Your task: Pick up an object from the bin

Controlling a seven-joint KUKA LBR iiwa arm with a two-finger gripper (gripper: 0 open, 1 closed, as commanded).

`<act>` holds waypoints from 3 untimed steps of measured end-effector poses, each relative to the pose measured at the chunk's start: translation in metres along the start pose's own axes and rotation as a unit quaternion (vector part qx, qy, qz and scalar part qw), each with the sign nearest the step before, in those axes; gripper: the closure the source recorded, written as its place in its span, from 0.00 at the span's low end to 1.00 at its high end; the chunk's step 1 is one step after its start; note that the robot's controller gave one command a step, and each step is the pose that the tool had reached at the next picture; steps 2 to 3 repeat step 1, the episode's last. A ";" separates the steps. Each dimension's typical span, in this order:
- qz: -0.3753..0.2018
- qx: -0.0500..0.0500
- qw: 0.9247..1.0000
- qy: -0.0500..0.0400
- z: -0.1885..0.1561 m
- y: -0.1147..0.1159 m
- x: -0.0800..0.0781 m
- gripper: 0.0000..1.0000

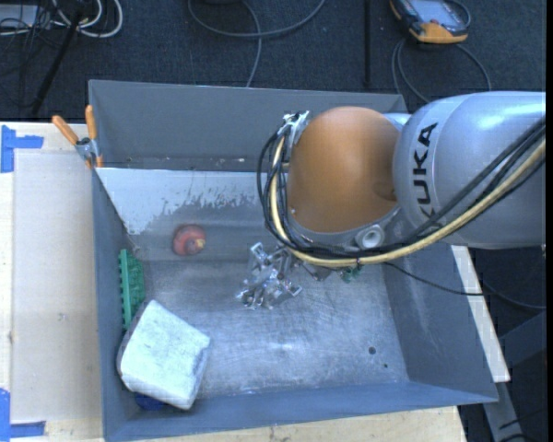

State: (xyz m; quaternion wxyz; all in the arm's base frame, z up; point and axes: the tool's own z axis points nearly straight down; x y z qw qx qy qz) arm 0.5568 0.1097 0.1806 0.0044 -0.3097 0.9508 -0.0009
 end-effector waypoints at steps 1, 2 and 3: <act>0.003 -0.001 1.000 -0.001 -0.091 0.016 -0.008 1.00; 0.003 -0.001 1.000 -0.001 -0.091 0.016 -0.008 1.00; 0.003 -0.001 1.000 -0.001 -0.091 0.016 -0.008 1.00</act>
Offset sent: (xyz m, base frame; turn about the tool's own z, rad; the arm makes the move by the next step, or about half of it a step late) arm -0.0058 0.0165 0.0861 0.0069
